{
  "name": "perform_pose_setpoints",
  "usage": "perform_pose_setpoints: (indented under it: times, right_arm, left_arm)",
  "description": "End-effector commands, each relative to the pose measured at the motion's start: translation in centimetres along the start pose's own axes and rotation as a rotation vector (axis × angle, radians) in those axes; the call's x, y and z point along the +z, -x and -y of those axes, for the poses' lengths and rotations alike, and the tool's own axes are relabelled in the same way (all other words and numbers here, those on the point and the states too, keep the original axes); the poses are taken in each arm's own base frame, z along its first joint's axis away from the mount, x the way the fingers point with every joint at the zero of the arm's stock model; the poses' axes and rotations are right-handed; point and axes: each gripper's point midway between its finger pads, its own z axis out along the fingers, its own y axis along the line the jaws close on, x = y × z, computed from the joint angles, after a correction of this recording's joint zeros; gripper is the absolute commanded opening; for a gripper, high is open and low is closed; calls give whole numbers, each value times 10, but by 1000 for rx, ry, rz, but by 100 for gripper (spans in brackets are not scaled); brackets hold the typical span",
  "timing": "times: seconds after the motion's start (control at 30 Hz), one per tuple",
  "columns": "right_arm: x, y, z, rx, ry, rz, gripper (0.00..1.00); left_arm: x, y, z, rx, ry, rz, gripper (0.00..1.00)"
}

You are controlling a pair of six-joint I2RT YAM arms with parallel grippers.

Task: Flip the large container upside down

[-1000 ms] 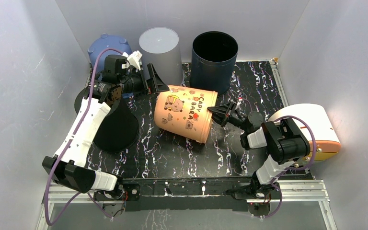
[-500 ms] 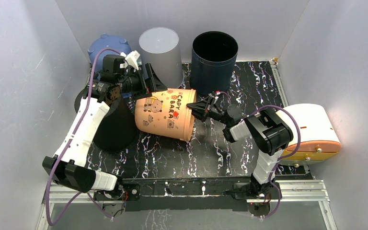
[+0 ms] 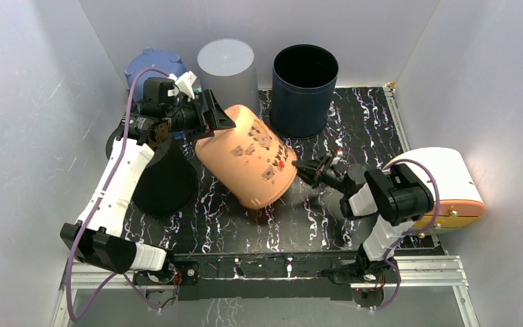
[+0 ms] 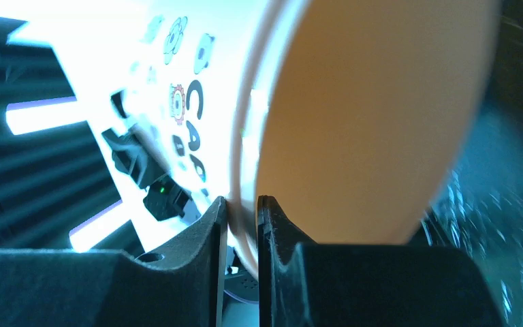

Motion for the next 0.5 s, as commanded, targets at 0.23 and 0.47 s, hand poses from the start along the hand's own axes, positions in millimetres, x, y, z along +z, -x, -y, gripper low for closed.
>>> perform_pose_setpoints:
  times: [0.23,0.47]
  right_arm:
    - [-28,-39,22,-211,13,-223,0]
    - [-14,-28,20,-215,28,-207,0]
  left_arm:
    - [-16,8,24,37,-90,34,99]
    - [-13,5,38,-2,-183,25,98]
